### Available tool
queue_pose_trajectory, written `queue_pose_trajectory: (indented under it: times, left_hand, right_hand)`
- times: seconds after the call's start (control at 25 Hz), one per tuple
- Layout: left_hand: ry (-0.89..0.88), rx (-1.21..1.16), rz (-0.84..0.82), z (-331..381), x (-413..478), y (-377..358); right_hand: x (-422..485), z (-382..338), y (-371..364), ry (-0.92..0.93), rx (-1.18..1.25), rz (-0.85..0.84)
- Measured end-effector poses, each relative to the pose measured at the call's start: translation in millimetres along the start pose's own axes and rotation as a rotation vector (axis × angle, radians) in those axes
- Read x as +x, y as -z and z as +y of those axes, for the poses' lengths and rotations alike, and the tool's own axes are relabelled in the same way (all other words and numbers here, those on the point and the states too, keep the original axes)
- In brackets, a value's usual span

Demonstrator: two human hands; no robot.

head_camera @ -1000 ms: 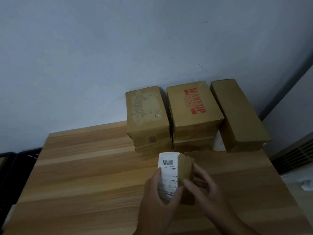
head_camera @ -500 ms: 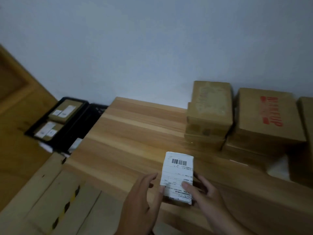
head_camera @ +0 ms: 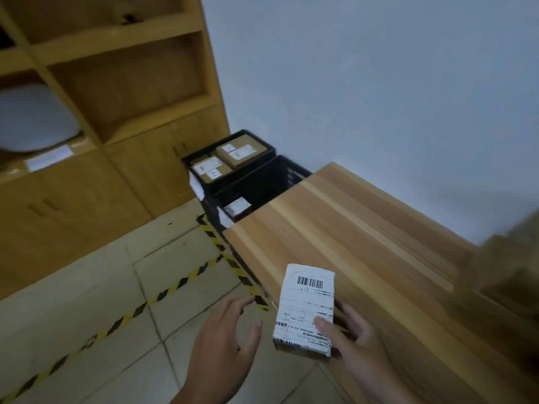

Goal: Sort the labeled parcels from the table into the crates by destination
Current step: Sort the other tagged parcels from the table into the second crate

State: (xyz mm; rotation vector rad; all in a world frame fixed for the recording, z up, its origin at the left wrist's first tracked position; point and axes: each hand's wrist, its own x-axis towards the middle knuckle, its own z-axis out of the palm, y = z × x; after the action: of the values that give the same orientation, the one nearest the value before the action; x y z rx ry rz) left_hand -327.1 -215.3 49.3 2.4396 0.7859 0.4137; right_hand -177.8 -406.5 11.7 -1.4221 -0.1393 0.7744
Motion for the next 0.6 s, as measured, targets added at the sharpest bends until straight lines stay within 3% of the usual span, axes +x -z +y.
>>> queue_pose_trajectory:
  times: [0.6]
  left_hand:
    - [0.208,0.050,0.158,-185.9,37.4,119.6]
  right_hand:
    - [111.7,-4.3,-226.5,-0.110,-0.092,-0.219]
